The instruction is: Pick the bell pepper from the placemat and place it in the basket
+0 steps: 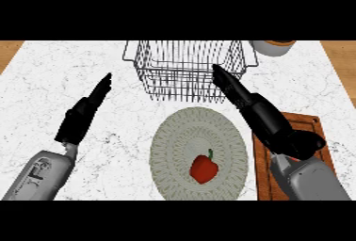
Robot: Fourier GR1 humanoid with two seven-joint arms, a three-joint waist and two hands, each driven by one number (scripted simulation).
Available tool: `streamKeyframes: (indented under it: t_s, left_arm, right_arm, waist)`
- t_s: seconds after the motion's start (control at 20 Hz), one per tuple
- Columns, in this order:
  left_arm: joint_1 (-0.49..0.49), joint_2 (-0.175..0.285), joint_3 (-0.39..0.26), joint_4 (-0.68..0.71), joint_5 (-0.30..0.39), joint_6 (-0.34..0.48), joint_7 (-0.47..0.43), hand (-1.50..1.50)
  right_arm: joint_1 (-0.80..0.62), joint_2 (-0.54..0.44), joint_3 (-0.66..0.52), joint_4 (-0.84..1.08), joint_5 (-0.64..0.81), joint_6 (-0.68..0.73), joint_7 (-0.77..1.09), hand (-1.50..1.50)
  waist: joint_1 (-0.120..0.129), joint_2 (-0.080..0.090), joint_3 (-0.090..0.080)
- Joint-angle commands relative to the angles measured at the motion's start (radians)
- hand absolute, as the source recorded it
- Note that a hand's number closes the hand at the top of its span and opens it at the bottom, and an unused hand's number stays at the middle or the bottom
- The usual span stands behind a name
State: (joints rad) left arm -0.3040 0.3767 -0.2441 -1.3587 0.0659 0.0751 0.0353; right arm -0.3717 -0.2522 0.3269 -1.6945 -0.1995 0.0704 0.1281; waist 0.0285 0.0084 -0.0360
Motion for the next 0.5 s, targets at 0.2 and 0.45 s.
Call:
streamKeyframes:
  t_s: [0.2, 0.45]
  left_arm:
    - [0.213, -0.044, 0.103, 0.137, 0.126, 0.045, 0.095, 0.00]
    - [0.305, -0.079, 0.057, 0.123, 0.127, 0.038, 0.124, 0.00]
  right_arm:
    - [0.024, 0.128, -0.146, 0.027, 0.143, -0.362, -0.040, 1.50]
    - [-0.046, 0.247, 0.140, 0.197, 0.380, -0.574, -0.039, 1.50]
  waist:
    - [-0.014, -0.007, 0.034]
    - [0.044, -0.003, 0.034]
